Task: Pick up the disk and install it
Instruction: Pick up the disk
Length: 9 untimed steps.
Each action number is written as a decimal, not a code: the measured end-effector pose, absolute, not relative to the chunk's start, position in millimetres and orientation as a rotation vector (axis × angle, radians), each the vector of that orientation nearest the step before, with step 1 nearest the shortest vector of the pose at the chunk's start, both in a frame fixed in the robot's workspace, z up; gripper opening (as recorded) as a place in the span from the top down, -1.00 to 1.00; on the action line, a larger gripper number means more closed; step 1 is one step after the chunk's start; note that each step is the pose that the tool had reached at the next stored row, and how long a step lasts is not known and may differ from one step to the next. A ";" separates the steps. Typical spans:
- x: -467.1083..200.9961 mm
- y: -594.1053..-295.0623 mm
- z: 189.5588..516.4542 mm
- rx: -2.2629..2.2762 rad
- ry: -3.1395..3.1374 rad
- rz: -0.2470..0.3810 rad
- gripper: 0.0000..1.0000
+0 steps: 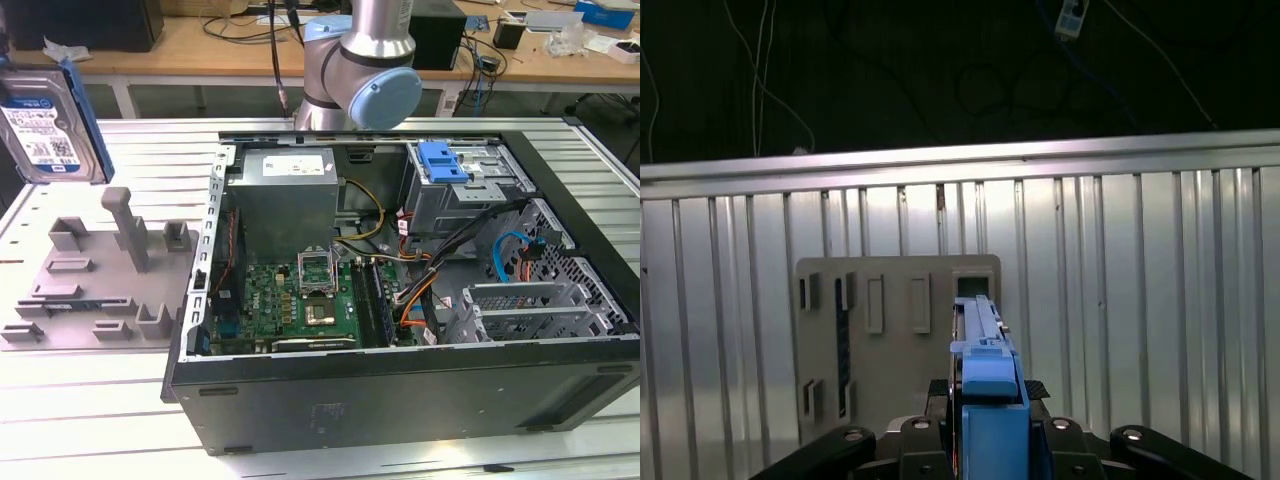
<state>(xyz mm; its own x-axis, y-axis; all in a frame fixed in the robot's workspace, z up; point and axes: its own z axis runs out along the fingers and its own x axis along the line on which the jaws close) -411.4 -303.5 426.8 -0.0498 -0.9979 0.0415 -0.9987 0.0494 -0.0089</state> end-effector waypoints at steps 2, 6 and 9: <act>-411.4 -303.5 432.3 2.149 -2.258 0.055 0.26; -411.4 -303.5 444.0 2.149 -2.258 0.055 0.26; -411.3 -303.5 456.9 2.149 -2.258 0.055 0.26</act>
